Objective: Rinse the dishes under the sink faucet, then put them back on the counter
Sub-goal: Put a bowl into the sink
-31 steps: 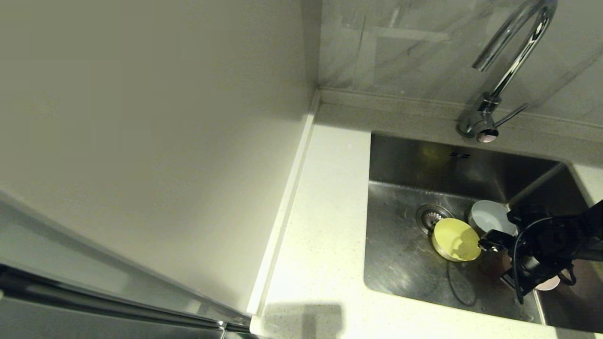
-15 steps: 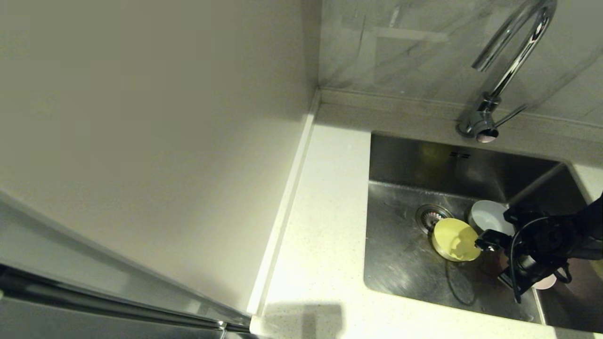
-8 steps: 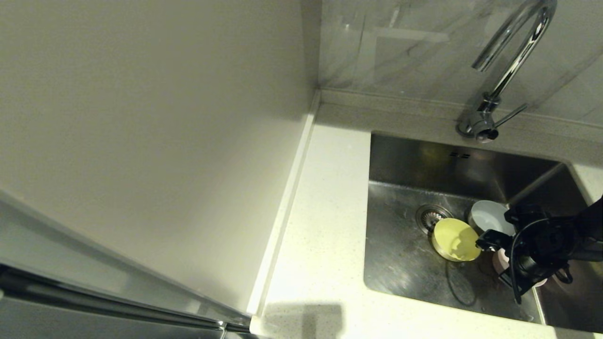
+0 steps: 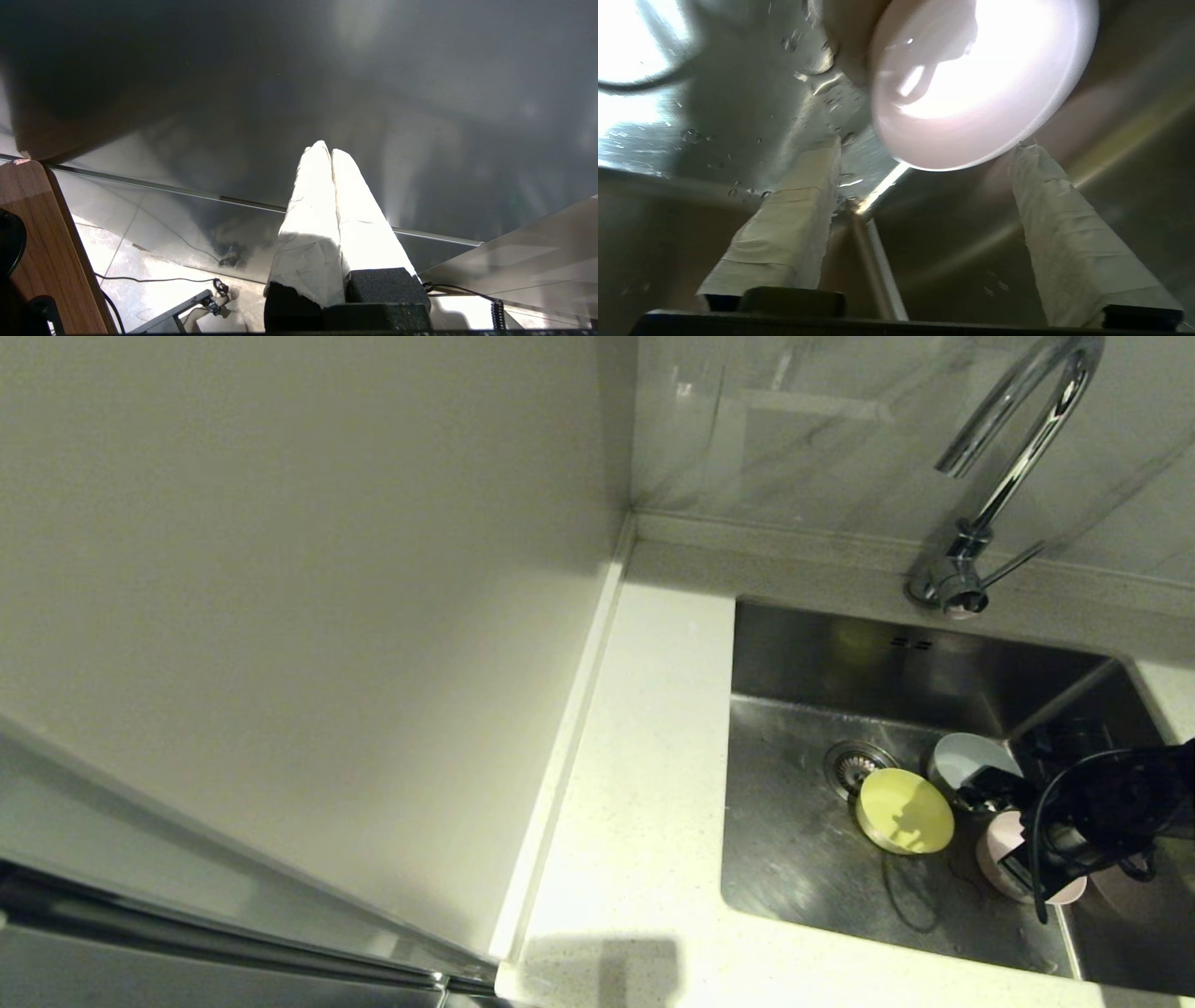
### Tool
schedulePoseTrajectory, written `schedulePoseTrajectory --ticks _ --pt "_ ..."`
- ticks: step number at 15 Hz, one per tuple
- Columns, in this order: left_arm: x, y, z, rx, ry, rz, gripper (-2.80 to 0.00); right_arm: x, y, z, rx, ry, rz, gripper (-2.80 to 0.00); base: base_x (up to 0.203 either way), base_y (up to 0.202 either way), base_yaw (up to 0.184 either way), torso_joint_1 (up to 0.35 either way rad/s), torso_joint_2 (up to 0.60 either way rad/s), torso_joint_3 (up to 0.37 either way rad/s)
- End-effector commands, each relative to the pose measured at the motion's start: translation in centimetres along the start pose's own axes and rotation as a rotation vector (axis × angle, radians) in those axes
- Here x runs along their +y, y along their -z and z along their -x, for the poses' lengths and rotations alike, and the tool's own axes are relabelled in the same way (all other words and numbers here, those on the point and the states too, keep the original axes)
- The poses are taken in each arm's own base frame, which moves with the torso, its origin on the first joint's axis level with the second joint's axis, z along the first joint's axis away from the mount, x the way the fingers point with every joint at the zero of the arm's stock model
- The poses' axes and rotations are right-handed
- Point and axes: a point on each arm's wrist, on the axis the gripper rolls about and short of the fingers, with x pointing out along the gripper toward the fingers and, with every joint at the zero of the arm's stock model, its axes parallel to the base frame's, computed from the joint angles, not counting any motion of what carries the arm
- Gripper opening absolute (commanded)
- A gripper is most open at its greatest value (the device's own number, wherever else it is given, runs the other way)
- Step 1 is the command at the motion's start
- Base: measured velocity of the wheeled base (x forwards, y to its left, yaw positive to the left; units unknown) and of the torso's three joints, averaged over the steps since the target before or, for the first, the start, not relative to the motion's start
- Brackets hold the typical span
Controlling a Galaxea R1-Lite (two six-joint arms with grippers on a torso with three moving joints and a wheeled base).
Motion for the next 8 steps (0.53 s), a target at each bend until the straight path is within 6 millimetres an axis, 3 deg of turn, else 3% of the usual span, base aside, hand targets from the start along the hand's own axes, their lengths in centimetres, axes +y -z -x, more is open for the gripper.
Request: schedulePoseTrajectory --ticks 1,8 --pt "0.0 0.1 0.0 0.003 0.000 0.000 -2.80 -1.7 0.5 3.2 -0.077 0.038 -0.038 0.00 0.000 0.000 0.000 0.000 0.00 0.000" --pt "0.0 0.1 0.0 0.003 0.000 0.000 -2.80 -4.7 6.4 8.5 -0.160 -0.031 -0.176 0.00 0.000 0.000 0.000 0.000 0.00 0.000"
